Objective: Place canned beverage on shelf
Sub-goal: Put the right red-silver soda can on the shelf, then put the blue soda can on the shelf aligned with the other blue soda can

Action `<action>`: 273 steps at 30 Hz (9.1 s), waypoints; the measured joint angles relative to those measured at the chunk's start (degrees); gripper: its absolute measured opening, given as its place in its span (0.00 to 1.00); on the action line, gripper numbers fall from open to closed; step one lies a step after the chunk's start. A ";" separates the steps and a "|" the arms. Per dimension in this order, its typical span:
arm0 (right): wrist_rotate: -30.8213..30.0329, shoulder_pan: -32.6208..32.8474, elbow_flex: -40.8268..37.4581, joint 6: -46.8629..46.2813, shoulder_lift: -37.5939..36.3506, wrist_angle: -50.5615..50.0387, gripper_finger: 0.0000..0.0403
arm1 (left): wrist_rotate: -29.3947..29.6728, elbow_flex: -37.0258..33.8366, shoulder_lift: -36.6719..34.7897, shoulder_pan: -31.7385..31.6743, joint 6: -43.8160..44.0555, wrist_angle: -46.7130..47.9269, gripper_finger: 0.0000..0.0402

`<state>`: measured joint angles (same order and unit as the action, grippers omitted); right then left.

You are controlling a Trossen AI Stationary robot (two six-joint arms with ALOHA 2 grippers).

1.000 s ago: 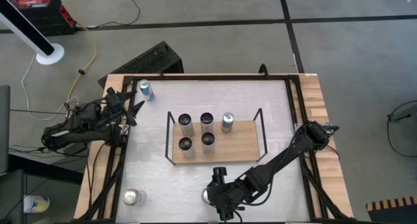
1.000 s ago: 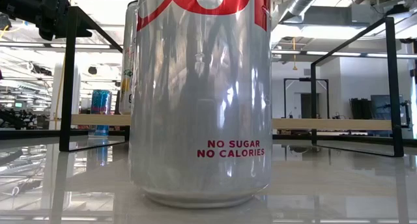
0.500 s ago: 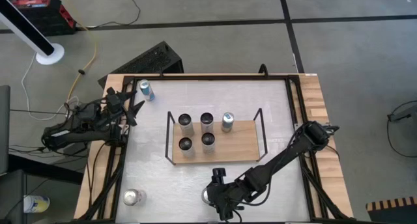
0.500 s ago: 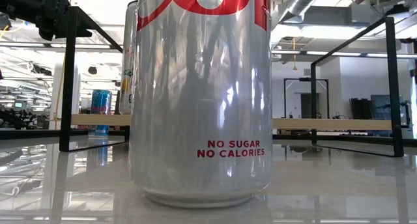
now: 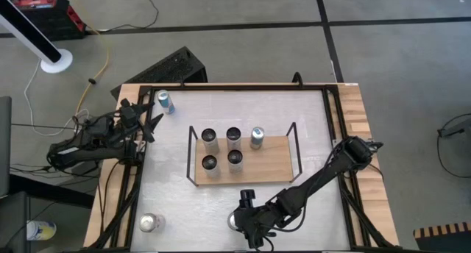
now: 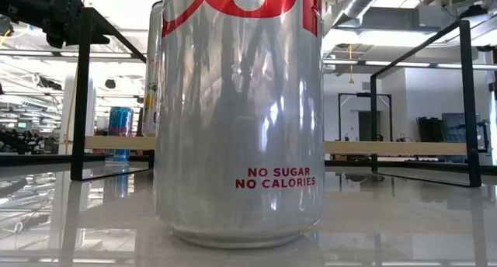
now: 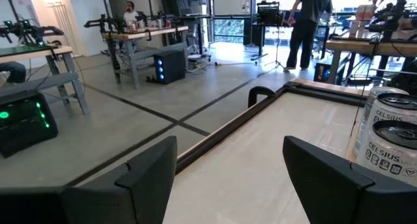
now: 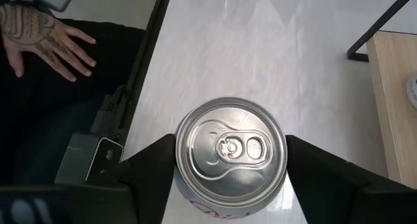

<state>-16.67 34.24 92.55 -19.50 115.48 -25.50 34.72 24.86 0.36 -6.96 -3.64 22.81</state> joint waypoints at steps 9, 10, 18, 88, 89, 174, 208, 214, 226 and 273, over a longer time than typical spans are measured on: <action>0.25 0.00 -0.19 0.43 -1.08 -0.14 0.68 | 0.00 0.00 0.00 0.01 0.00 0.00 0.66; 0.42 0.00 -0.28 0.69 -1.62 -1.00 0.68 | 0.00 0.00 0.00 0.01 0.00 0.02 0.66; -1.84 -0.18 -0.19 0.22 -9.01 -7.30 0.68 | 0.02 0.00 -0.02 -0.01 0.00 0.00 0.66; 1.79 -34.80 -39.23 7.59 -48.99 -13.18 0.75 | 0.01 0.00 -0.02 0.00 0.00 0.01 0.66; 1.79 -34.80 -39.26 7.55 -48.96 -13.17 0.76 | 0.01 0.02 -0.02 0.00 0.00 0.00 0.66; -3.01 -21.27 -31.54 -1.55 -40.43 -26.81 0.07 | 0.00 0.02 0.00 0.01 0.00 0.00 0.66; 0.23 -19.98 -22.15 0.09 -40.44 -26.38 0.06 | 0.00 0.02 0.00 -0.01 0.00 0.00 0.66; 1.73 -14.15 -17.66 -2.07 -40.47 -17.16 0.08 | 0.01 0.01 0.00 0.01 0.00 0.01 0.66; -5.36 -5.46 -17.95 0.53 -38.29 -11.48 0.07 | 0.00 0.02 0.00 0.02 0.00 0.01 0.66; -6.05 -4.80 -33.08 36.51 -30.77 19.45 0.07 | -20.37 51.90 68.43 -38.71 16.73 40.51 0.66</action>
<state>-22.71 29.44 59.47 17.01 84.71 -6.05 14.35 76.76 68.79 -45.67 13.09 63.32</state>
